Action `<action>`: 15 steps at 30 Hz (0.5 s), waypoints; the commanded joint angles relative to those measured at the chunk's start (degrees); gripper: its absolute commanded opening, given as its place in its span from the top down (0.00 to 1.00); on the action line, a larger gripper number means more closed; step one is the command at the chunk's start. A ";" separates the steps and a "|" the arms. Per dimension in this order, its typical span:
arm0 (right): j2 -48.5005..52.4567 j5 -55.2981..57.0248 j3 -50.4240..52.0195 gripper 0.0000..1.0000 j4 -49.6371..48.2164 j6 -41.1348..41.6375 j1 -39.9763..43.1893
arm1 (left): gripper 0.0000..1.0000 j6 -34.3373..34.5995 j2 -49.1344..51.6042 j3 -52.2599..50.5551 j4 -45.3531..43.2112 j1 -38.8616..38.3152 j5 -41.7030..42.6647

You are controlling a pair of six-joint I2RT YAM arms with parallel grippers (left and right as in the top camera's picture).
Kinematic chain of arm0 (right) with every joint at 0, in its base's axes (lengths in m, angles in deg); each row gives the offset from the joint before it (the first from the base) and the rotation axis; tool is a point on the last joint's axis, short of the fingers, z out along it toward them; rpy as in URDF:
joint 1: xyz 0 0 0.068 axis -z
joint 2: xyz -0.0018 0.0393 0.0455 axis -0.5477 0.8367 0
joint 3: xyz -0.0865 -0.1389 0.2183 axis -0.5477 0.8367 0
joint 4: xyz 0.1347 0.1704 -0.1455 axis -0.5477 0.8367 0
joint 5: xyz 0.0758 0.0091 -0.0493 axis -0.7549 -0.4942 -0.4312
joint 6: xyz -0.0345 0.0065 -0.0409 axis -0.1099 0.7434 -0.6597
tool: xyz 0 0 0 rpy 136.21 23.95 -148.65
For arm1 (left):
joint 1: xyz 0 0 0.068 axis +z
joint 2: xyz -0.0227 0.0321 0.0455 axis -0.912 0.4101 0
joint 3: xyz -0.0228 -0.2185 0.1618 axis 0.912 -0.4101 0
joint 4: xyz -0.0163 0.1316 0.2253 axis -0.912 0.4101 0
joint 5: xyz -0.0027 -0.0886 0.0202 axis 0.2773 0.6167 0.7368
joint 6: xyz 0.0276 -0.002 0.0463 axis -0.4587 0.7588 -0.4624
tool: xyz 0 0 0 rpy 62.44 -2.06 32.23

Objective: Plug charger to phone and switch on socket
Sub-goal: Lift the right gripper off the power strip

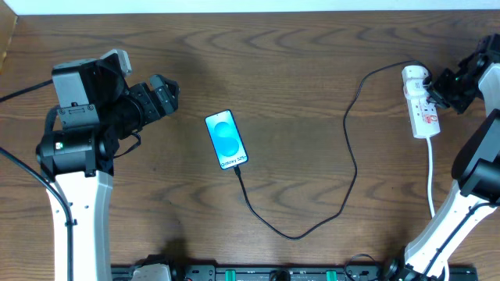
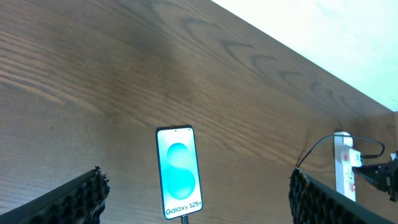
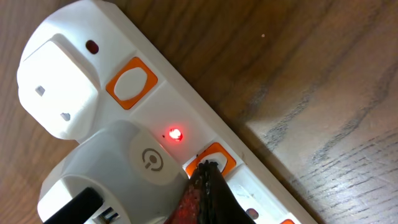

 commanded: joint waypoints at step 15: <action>-24.28 -20.55 0.68 0.99 3.58 -10.88 7.87 | 0.06 -0.59 0.02 0.68 0.15 0.20 0.52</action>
